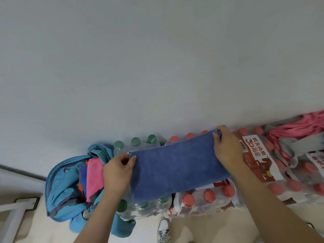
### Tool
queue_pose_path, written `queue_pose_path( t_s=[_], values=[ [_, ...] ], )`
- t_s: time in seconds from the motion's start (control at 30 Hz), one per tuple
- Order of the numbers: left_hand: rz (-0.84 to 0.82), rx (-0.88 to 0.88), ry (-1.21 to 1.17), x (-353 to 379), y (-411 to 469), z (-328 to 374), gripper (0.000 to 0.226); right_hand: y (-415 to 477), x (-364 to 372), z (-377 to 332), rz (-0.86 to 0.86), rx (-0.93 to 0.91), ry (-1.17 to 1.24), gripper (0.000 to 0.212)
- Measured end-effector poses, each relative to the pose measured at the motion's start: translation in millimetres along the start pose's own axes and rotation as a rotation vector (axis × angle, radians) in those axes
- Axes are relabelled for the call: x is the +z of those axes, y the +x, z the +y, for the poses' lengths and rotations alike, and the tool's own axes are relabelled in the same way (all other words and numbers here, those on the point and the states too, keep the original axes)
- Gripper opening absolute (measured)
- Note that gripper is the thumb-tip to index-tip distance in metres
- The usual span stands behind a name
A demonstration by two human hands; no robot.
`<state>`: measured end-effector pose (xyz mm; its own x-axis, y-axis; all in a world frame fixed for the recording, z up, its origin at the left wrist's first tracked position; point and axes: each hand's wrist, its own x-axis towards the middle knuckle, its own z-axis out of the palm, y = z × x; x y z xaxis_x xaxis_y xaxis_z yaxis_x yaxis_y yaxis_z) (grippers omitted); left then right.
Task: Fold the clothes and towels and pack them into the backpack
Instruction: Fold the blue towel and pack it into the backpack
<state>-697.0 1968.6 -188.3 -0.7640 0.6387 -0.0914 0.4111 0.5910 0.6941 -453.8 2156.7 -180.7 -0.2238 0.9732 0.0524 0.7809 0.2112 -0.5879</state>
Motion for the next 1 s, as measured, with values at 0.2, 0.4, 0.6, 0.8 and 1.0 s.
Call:
queue_pose_path(
  t_s=[0.2,0.4,0.6,0.8,1.0],
  values=[
    [-0.002,0.12,0.188,6,11,-4,0.036,-4,27,13,0.003,0.035,-0.154,0.021],
    [-0.002,0.086,0.226,8,19,-5,0.03,0,27,10,-0.03,0.045,-0.157,0.019],
    [-0.046,0.055,0.195,3,22,-4,0.029,13,12,1,-0.081,0.109,0.129,0.01],
    [-0.047,0.04,0.114,-1,22,0,0.027,22,9,3,-0.146,0.026,0.004,0.015],
    [-0.012,0.068,0.212,2,26,-1,0.013,20,21,6,-0.178,0.042,-0.049,0.005]
  ],
)
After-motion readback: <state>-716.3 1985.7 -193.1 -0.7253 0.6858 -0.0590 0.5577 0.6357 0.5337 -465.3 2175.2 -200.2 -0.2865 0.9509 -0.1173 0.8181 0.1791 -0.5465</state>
